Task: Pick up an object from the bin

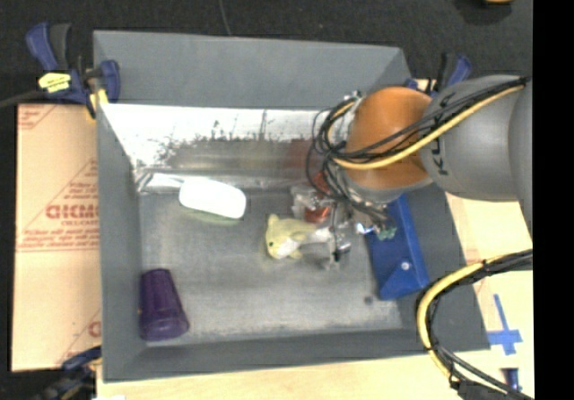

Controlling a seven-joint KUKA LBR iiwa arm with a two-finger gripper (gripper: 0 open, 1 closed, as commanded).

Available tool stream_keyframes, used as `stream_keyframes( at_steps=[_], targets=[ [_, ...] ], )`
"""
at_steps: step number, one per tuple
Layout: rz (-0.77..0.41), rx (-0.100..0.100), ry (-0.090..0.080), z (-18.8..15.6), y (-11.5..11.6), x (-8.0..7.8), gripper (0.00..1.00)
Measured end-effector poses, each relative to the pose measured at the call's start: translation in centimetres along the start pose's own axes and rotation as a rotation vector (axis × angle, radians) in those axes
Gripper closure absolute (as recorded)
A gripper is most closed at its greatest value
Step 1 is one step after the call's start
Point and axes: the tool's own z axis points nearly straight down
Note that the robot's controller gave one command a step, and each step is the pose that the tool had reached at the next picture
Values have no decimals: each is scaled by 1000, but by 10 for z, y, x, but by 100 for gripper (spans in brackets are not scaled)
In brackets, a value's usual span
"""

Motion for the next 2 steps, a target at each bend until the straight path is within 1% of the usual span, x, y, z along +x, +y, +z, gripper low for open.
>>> stream_keyframes(
  at_steps=[1, 2],
  targets=[
    [-45, -8, 13, 3, 24, 13, 100],
    [-45, -9, 13, 3, 24, 13, 100]
  ],
)
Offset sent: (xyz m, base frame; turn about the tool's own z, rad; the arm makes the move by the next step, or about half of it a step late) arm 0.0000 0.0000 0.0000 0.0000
